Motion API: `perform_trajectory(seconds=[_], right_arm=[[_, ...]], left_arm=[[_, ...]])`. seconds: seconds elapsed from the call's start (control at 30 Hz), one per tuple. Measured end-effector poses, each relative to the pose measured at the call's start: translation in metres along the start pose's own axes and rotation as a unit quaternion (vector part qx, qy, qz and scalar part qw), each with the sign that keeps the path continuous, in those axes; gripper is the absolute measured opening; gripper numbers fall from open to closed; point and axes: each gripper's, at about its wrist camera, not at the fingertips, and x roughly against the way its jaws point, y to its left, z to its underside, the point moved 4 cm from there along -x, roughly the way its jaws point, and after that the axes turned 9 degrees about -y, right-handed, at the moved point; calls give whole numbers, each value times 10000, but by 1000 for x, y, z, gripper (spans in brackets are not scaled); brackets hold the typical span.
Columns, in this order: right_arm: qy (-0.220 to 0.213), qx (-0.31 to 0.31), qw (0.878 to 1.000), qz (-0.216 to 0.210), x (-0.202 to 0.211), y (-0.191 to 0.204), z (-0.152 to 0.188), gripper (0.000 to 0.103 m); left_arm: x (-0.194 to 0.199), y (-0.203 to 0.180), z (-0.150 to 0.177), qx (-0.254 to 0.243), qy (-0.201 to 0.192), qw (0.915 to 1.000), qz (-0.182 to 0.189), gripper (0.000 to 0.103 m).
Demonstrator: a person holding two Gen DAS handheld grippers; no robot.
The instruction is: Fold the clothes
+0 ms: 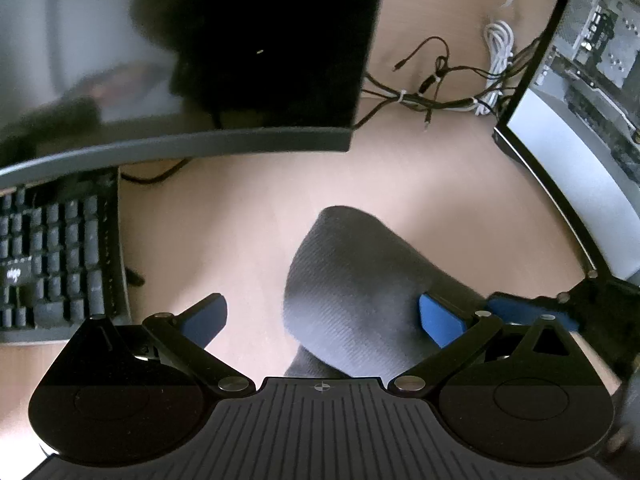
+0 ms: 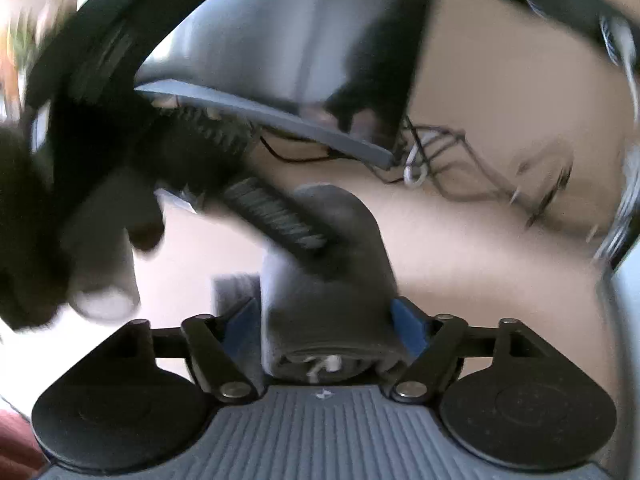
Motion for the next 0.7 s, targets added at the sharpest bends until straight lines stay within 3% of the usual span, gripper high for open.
perform_trajectory(seconds=[0.1, 0.3, 0.4, 0.7], right_arm=[[-15, -976, 9943, -424, 8, -26, -4, 80], [119, -1908, 9807, -414, -5, -61, 3, 81], [161, -1976, 9790, -475, -4, -57, 17, 81], [144, -1667, 9824, -828, -8, -35, 14, 81]], left_arm=[[3, 10, 6, 157, 31, 9999, 43, 103], [9, 25, 20, 461, 111, 9989, 61, 103], [14, 31, 25, 533, 133, 9985, -5, 103], [30, 52, 39, 771, 151, 9964, -331, 103]])
